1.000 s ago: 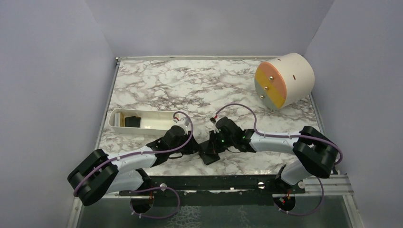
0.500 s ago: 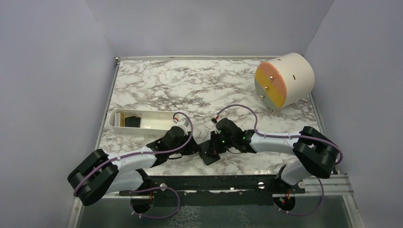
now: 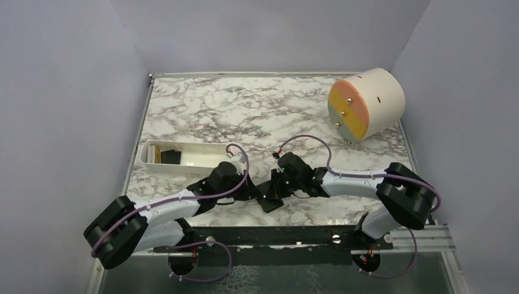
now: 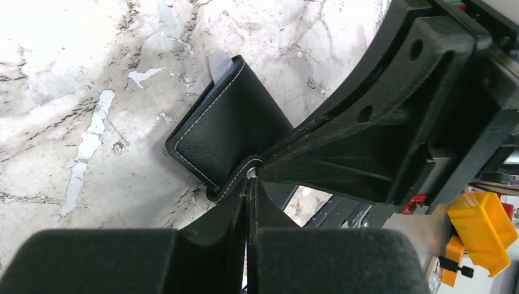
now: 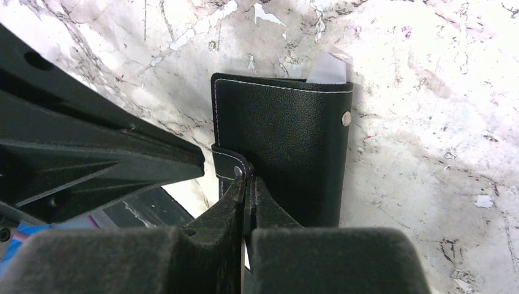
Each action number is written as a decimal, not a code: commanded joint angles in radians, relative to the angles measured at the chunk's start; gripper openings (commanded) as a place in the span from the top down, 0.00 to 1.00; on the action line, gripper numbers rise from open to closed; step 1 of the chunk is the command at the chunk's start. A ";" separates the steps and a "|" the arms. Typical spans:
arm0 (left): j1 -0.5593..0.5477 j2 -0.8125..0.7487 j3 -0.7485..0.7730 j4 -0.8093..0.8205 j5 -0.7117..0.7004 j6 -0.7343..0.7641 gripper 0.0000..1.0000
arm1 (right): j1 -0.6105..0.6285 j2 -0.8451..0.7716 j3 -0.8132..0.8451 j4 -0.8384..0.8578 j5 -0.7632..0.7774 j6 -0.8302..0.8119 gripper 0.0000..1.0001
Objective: Put the credit cards into the card holder
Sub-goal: Close the card holder at the center of the board.
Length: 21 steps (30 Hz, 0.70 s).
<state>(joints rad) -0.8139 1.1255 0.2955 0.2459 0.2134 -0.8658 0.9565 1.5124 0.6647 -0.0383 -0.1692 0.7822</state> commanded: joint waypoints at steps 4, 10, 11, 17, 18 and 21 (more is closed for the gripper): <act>-0.010 0.017 0.025 0.049 0.088 0.010 1.00 | 0.007 0.043 0.004 -0.058 0.071 -0.001 0.99; -0.019 0.098 0.036 0.096 0.119 0.012 1.00 | 0.007 0.051 0.005 -0.059 0.067 0.001 0.99; -0.022 0.108 0.040 0.099 0.117 0.014 1.00 | 0.006 0.052 0.004 -0.060 0.068 0.002 0.99; -0.032 0.177 0.054 0.100 0.093 0.005 1.00 | 0.000 0.074 0.004 -0.068 0.058 0.009 0.99; -0.034 0.187 0.053 0.101 0.090 -0.003 1.00 | -0.004 0.080 0.003 -0.070 0.051 0.009 0.99; -0.034 0.211 0.061 0.091 0.087 -0.019 1.00 | -0.018 0.097 0.002 -0.082 0.020 0.019 0.99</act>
<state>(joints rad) -0.8383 1.2911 0.3317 0.3138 0.3115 -0.8692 0.9501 1.5372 0.6800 -0.0467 -0.1783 0.7994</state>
